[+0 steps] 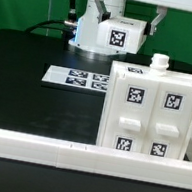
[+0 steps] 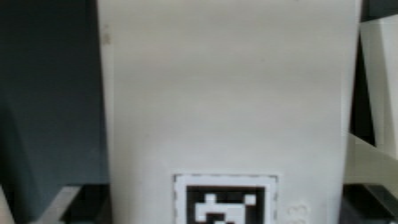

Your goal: Assemble cabinet

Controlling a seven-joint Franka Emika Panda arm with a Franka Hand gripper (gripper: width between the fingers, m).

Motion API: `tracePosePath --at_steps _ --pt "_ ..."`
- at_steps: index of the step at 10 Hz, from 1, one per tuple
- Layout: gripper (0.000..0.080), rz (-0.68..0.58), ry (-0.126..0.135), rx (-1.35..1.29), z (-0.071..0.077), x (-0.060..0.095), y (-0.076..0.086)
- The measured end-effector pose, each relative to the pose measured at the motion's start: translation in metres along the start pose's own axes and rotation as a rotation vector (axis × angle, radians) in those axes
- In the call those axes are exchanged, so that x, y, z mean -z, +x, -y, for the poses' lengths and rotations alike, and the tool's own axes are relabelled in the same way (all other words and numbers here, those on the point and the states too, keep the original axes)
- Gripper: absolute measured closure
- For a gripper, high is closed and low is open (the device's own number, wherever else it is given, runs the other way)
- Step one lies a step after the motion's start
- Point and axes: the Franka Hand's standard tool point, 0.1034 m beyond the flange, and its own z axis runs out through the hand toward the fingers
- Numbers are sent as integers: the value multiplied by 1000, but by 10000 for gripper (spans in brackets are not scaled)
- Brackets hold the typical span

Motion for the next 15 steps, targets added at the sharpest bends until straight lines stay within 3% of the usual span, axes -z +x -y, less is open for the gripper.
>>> tracePosePath --at_steps 4,6,9,10,15 --pt "245 8 -5 29 5 -5 0" --pt "245 -12 -1 8 27 11 18" --pt "245 -37 7 19 44 37 33" --pt "245 -43 9 16 47 40 36" --pt "245 -51 -3 35 56 16 51"
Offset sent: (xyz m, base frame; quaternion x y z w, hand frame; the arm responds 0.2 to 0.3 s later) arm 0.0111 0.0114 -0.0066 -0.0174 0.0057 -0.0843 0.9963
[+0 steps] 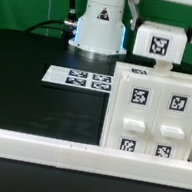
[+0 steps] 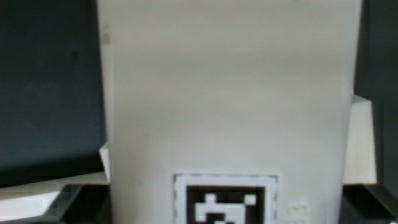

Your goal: Assemble cabinet

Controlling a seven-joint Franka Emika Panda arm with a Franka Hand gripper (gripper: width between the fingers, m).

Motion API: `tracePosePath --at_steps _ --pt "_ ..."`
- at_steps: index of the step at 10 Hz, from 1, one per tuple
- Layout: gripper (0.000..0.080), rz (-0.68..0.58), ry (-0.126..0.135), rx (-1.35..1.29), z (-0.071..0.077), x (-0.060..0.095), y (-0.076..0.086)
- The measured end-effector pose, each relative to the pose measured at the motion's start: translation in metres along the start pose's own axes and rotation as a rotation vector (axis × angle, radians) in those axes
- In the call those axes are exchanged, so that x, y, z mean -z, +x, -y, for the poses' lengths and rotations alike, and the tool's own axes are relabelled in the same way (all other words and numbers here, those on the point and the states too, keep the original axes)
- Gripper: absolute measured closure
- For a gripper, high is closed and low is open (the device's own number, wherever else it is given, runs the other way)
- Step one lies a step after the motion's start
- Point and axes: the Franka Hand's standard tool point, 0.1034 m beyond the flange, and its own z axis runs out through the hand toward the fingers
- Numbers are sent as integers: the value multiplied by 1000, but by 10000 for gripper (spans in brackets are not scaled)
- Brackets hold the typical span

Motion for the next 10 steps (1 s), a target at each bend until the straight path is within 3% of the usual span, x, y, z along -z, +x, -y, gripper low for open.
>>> tracePosePath --at_steps 10 --pt "245 -14 3 17 8 1 9"
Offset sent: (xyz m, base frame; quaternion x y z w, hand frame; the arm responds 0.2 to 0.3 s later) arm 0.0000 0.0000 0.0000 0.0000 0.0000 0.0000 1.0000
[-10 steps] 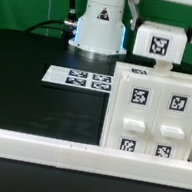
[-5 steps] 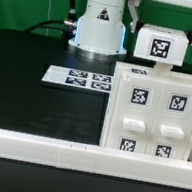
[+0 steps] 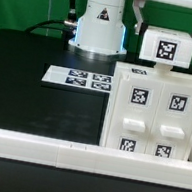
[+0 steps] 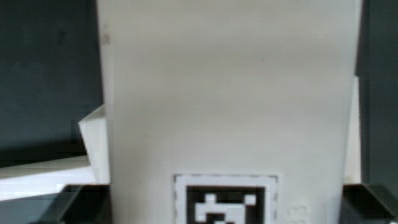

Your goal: Assemble cabinet

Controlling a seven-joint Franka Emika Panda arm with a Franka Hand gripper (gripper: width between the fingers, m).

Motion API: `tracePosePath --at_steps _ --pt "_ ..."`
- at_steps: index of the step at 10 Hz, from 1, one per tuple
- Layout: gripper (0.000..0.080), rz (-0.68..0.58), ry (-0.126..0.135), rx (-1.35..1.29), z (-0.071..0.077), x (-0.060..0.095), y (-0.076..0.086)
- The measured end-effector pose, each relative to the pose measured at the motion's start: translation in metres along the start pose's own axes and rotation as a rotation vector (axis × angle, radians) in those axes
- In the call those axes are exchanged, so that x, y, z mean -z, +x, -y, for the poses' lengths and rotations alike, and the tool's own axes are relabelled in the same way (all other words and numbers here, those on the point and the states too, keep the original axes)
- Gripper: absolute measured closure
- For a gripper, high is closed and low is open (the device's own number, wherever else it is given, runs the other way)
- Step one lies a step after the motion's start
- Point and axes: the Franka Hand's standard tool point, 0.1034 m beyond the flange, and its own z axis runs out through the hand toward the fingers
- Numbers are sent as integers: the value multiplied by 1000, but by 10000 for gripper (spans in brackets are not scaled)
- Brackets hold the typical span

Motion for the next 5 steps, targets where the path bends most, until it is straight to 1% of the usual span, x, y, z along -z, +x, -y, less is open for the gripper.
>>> tracePosePath --at_steps 3,4,5 --pt "245 -4 1 2 1 0 1" --pt "245 -15 3 4 3 -3 4" --pt "245 -10 -1 7 4 -10 4"
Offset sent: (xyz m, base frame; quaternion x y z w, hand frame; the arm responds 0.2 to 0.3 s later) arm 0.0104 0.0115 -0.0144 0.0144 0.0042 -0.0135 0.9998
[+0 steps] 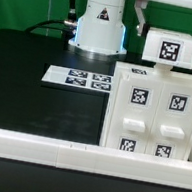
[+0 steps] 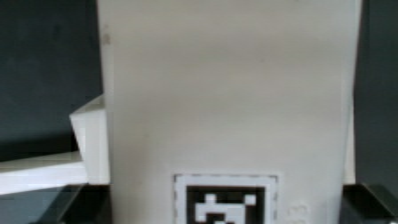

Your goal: Assemble cabinet

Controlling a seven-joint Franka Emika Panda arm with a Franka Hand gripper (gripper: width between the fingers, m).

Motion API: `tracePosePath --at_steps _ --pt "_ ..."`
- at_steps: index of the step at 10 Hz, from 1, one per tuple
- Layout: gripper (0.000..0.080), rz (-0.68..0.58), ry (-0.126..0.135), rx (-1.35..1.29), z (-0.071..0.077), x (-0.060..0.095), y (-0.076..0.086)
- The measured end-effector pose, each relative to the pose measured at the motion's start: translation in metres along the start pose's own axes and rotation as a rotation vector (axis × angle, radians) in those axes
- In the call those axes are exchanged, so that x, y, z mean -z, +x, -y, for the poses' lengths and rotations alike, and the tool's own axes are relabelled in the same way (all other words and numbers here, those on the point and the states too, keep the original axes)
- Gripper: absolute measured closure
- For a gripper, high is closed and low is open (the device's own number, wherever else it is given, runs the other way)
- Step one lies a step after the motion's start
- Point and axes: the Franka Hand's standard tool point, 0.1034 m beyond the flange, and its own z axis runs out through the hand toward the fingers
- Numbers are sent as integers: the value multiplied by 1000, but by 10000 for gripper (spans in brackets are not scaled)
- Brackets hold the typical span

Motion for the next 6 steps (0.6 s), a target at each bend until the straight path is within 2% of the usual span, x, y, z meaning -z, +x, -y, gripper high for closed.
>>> tracePosePath --at_steps 6 --pt "245 -14 1 2 2 -1 2"
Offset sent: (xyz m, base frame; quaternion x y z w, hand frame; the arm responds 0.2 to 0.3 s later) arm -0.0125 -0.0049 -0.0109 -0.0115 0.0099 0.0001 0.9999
